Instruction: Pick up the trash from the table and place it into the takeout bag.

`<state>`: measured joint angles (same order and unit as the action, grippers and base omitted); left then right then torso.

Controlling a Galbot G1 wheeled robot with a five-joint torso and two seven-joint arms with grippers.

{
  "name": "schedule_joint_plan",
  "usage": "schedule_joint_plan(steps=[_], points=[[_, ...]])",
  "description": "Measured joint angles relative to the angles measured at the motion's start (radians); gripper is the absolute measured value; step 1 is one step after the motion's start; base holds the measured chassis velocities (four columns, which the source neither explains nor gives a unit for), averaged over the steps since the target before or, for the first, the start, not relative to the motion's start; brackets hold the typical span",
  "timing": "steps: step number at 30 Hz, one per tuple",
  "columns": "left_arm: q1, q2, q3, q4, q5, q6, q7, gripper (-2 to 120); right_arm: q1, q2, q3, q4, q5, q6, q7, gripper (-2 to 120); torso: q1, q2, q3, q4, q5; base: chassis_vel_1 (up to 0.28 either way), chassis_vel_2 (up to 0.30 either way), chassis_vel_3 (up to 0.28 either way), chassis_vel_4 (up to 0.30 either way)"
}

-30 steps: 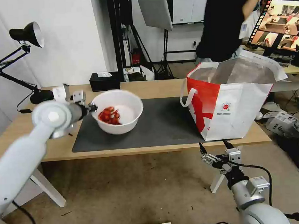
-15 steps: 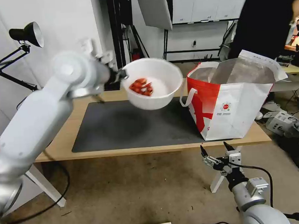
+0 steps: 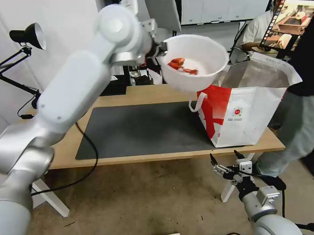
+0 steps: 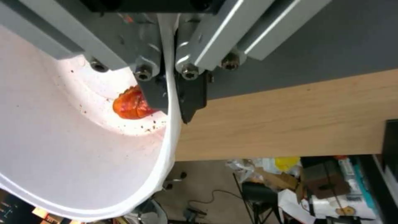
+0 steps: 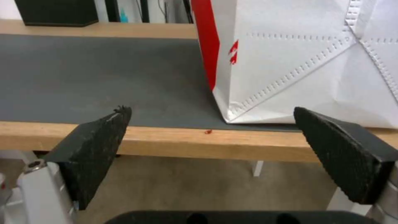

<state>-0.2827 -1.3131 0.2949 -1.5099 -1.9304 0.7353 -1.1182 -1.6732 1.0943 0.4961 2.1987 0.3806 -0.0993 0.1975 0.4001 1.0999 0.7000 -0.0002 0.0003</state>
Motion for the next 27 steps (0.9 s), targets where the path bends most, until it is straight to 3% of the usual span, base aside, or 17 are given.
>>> schedule_joint_plan(steps=[12, 24, 27], points=[[-0.039, -0.194, -0.008, 0.177, 0.109, 0.0, 0.002, 0, -0.004, 0.004, -0.005, 0.003, -0.002, 0.0, 0.003, 100, 0.0, 0.0, 0.0, 0.0, 0.0, 0.0, 0.0, 0.0, 0.0], [-0.061, -0.27, -0.014, 0.248, 0.161, 0.0, 0.012, 0, -0.007, 0.009, -0.009, 0.004, -0.004, 0.0, 0.003, 100, 0.0, 0.0, 0.0, 0.0001, -0.0001, 0.0, 0.0, 0.0, 0.0], [-0.063, -0.286, 0.0, 0.261, 0.204, -0.009, 0.04, 0, -0.009, 0.012, -0.01, 0.006, -0.004, 0.0, 0.003, 100, 0.0, 0.0, 0.0, 0.0, -0.0001, 0.0, 0.0, 0.0, 0.0]])
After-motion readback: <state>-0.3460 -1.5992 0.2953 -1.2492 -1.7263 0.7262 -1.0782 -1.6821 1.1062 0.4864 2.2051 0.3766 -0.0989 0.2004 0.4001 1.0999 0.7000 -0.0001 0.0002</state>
